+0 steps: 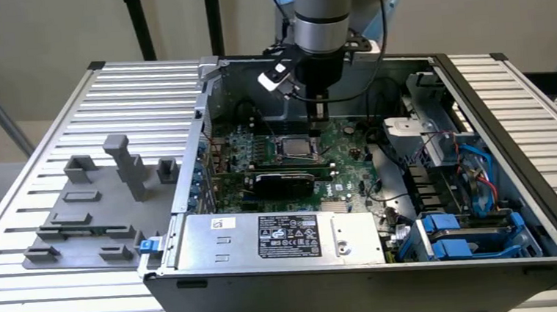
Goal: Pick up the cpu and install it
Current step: 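Close the cpu cover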
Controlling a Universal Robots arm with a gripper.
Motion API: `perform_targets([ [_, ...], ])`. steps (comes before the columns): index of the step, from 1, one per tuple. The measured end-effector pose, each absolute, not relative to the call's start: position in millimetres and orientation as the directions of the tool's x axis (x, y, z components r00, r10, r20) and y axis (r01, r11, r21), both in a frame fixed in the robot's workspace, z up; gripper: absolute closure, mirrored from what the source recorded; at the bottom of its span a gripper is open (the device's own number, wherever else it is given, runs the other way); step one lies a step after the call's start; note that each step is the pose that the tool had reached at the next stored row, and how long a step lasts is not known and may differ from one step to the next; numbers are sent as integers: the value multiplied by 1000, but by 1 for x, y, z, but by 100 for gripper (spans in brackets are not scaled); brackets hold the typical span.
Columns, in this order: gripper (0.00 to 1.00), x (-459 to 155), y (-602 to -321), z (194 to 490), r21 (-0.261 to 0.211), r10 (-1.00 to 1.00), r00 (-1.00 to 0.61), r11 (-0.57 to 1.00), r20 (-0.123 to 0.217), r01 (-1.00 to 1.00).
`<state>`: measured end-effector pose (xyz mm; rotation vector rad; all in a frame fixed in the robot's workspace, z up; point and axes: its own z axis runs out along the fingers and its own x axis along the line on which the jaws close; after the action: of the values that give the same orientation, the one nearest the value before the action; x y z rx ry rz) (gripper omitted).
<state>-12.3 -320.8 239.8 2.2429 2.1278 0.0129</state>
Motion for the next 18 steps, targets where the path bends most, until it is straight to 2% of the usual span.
perform_targets([
  [7,89,15,-326,266,30,998,53,-52,-27,998],
  [18,89,61,-331,270,24,998,53,-52,-24,998],
])
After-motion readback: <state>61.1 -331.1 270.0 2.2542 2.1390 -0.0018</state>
